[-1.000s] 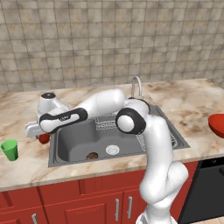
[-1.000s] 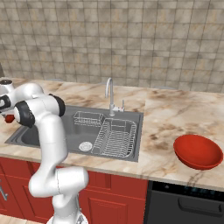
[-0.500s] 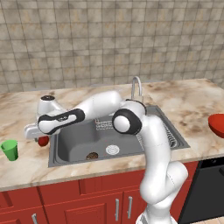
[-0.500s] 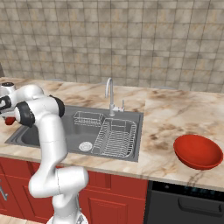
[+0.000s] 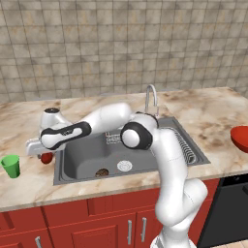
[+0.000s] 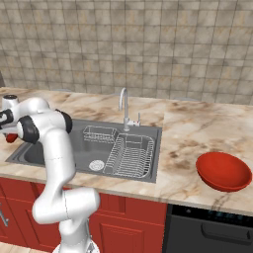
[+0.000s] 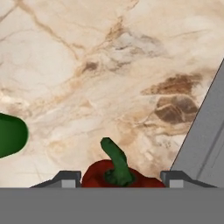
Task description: Remove the bell pepper and potato from the sink. Then move the bowl and cup from the counter to the sink for washing.
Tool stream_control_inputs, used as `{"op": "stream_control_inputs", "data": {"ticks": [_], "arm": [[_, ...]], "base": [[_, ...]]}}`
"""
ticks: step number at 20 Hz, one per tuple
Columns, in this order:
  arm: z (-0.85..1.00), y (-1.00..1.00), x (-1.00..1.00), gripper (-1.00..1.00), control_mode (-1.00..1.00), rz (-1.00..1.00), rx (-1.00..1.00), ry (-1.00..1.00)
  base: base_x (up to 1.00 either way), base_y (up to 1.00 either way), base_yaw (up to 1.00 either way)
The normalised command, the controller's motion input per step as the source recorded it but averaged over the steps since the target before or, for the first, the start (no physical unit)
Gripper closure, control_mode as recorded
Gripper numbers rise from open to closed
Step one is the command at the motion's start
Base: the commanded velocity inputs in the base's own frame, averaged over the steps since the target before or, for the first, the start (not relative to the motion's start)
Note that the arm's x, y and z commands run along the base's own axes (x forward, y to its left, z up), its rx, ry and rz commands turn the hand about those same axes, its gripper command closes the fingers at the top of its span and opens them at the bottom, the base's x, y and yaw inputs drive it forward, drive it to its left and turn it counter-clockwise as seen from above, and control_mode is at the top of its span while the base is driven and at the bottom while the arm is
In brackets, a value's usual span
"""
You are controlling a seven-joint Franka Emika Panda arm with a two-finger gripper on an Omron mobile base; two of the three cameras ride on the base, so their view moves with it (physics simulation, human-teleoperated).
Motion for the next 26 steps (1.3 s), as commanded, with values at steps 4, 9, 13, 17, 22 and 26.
{"op": "stream_control_inputs", "data": {"ticks": [4,9,13,17,22,26], "arm": [[-0.10,0.10,0.08,1.00,-1.00,0.00,0.00,0.01],[-0.10,0.11,0.09,1.00,-1.00,0.00,0.01,0.02],[-0.09,0.06,0.09,1.00,-1.00,0.00,0.00,0.03],[-0.10,0.05,0.08,1.00,-1.00,0.00,0.00,0.04],[-0.08,0.02,0.07,1.00,-1.00,0.00,0.00,0.02],[-0.05,0.03,0.06,1.00,-1.00,0.00,0.00,0.00]], "base": [[0.00,0.00,0.00],[0.00,0.00,0.00],[0.00,0.00,0.00],[0.00,0.00,0.00],[0.00,0.00,0.00],[0.00,0.00,0.00]]}}
